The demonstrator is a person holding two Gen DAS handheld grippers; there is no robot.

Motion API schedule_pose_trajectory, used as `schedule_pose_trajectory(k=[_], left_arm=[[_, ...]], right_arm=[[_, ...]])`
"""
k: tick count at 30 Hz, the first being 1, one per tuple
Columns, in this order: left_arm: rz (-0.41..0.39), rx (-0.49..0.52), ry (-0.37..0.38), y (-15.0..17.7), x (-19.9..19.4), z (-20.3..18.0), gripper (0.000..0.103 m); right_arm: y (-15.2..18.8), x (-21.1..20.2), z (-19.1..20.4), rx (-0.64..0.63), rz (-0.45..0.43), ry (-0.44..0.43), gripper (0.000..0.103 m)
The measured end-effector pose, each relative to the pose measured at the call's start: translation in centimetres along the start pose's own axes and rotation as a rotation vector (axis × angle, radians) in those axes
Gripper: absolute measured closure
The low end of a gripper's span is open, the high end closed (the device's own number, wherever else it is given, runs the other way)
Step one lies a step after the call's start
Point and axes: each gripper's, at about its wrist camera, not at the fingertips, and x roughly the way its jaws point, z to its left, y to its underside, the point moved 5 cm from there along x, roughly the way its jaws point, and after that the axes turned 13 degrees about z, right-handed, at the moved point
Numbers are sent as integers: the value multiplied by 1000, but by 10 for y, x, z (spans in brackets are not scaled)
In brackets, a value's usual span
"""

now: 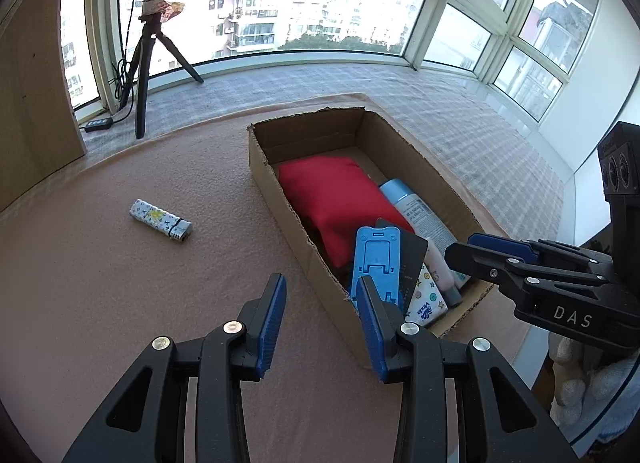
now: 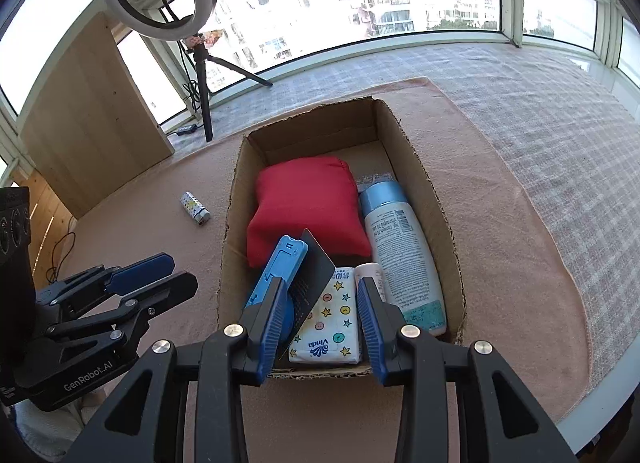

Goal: Organize objects
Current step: 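Open both tools to release the stand and bottle in the box, then close the right tool on the patterned lighter and lift it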

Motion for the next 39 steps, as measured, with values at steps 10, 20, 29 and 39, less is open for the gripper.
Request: schedule_pose_trajectory(k=[10, 20, 29, 39], left_arm=[[-19, -128, -84, 27, -25, 76, 45], [-30, -223, -117, 53, -48, 135, 38], [-38, -294, -135, 76, -65, 177, 38], [-37, -408, -164, 111, -82, 227, 38]], right_arm=[[-11, 10, 60, -81, 3, -41, 55], [-30, 24, 116, -156, 8, -64, 49], [-59, 59, 163, -218, 72, -109, 49], [-106, 123, 193, -250, 180, -109, 49]])
